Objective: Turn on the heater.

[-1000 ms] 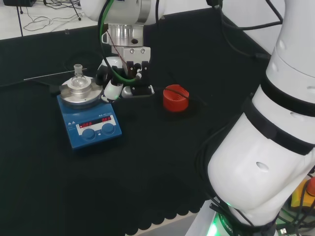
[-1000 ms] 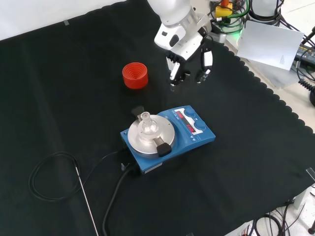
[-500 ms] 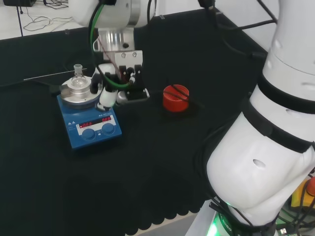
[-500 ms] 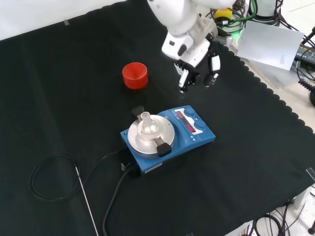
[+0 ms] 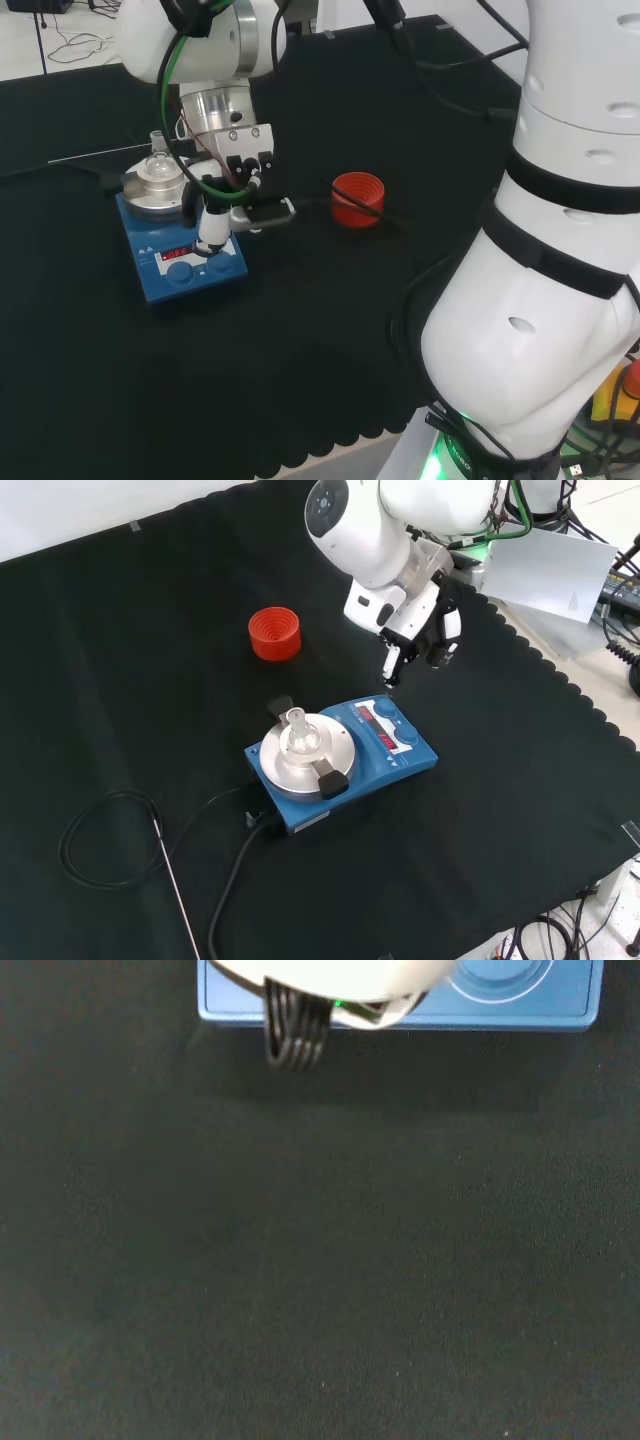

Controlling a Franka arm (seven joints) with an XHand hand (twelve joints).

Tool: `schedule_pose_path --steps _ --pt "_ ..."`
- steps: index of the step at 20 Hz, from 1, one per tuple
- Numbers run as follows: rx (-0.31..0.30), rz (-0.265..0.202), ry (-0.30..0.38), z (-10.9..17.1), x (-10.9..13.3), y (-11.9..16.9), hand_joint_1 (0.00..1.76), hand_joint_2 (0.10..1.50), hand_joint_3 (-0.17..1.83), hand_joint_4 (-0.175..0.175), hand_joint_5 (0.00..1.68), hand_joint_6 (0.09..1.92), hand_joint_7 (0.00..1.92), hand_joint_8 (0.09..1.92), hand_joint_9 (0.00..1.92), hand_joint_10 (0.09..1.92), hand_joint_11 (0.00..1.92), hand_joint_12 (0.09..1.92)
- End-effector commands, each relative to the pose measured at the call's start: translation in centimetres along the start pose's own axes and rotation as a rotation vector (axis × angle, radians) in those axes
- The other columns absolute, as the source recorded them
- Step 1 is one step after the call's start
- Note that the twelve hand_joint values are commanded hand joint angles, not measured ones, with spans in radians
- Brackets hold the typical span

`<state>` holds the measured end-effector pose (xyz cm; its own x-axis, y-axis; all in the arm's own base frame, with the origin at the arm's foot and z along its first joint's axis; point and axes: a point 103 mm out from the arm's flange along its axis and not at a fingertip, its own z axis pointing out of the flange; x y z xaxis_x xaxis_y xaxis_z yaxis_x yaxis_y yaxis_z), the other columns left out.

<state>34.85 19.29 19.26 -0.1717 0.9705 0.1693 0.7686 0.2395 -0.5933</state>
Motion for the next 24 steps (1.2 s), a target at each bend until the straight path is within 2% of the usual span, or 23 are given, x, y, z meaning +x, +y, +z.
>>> schedule_pose_path --steps 1,7,17,24 --pt "0.035 -0.003 -0.024 0.5 0.3 -0.1 1.22 0.73 0.72 -0.108 0.45 0.62 1.51 1.43 1.72 1.43 1.68 1.15" --pt "0.074 -0.01 -0.06 1.0 0.7 0.1 1.35 0.74 0.83 -0.079 0.35 0.73 1.53 1.52 1.72 1.49 1.54 1.28" --pt "0.129 -0.02 -0.089 2.3 1.3 1.3 1.38 0.73 0.9 -0.054 0.27 0.72 1.53 1.54 1.72 1.51 1.51 1.32" --pt "0.147 -0.026 -0.081 2.7 1.0 1.9 1.39 0.72 0.92 -0.047 0.26 0.72 1.54 1.54 1.73 1.51 1.5 1.33"
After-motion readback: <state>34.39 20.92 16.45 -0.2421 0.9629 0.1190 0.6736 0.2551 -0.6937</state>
